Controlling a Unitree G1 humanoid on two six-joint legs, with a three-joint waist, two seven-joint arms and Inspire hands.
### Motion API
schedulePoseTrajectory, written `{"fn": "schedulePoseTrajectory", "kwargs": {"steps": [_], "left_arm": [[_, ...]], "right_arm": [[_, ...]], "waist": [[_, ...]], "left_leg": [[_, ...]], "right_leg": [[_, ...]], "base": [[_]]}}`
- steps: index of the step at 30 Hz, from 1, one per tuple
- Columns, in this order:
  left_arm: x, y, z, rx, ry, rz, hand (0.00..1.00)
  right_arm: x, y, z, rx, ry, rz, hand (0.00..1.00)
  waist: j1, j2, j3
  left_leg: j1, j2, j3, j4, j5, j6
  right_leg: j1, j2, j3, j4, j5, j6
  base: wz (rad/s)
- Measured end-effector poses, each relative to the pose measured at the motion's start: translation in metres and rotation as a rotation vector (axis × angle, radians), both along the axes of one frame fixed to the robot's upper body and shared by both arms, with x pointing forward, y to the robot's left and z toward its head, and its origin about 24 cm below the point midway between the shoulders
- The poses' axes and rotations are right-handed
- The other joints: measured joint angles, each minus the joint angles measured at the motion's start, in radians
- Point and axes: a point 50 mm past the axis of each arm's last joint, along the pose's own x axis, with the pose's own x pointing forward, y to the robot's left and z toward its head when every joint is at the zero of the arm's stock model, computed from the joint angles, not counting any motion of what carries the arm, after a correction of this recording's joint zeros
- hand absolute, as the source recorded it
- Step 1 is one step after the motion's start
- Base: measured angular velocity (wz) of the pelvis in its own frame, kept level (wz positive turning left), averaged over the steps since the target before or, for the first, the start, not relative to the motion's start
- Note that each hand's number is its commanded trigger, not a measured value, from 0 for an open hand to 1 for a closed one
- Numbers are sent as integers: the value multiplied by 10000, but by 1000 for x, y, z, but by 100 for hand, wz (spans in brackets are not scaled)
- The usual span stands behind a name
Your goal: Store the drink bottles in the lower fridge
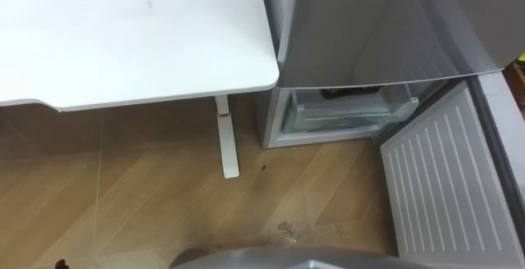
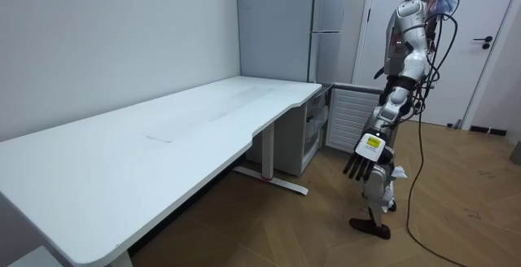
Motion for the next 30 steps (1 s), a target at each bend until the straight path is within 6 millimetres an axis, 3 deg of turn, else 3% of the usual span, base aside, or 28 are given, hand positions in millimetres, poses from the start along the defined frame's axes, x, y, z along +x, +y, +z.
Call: {"fn": "schedulePoseTrajectory", "kwargs": {"steps": [8,16,19,30], "left_arm": [[12,0,2,-23,-419,-221,0],[18,0,2,-45,-533,-272,0],[16,-3,1,-144,-372,-533,0],[18,-11,-3,-743,-94,-1414,0]], "right_arm": [[-4,4,-6,203,89,29,0],[-9,8,-12,383,158,3,0],[-7,20,-24,703,332,417,0],[-3,34,-37,1693,-11,1694,0]], "waist": [[-32,106,20],[73,344,4],[78,344,4],[148,283,-18]], "left_leg": [[-36,1,19,-2,-2,0],[-49,5,53,-34,0,-1],[-43,5,67,-28,0,-1],[152,23,170,-133,1,-1]], "right_leg": [[-14,9,18,-68,-3,4],[-82,14,79,-50,-2,2],[-70,14,85,-55,0,2],[-11,33,225,-62,25,-1]], "base": [[0],[-1],[0],[-3]]}}
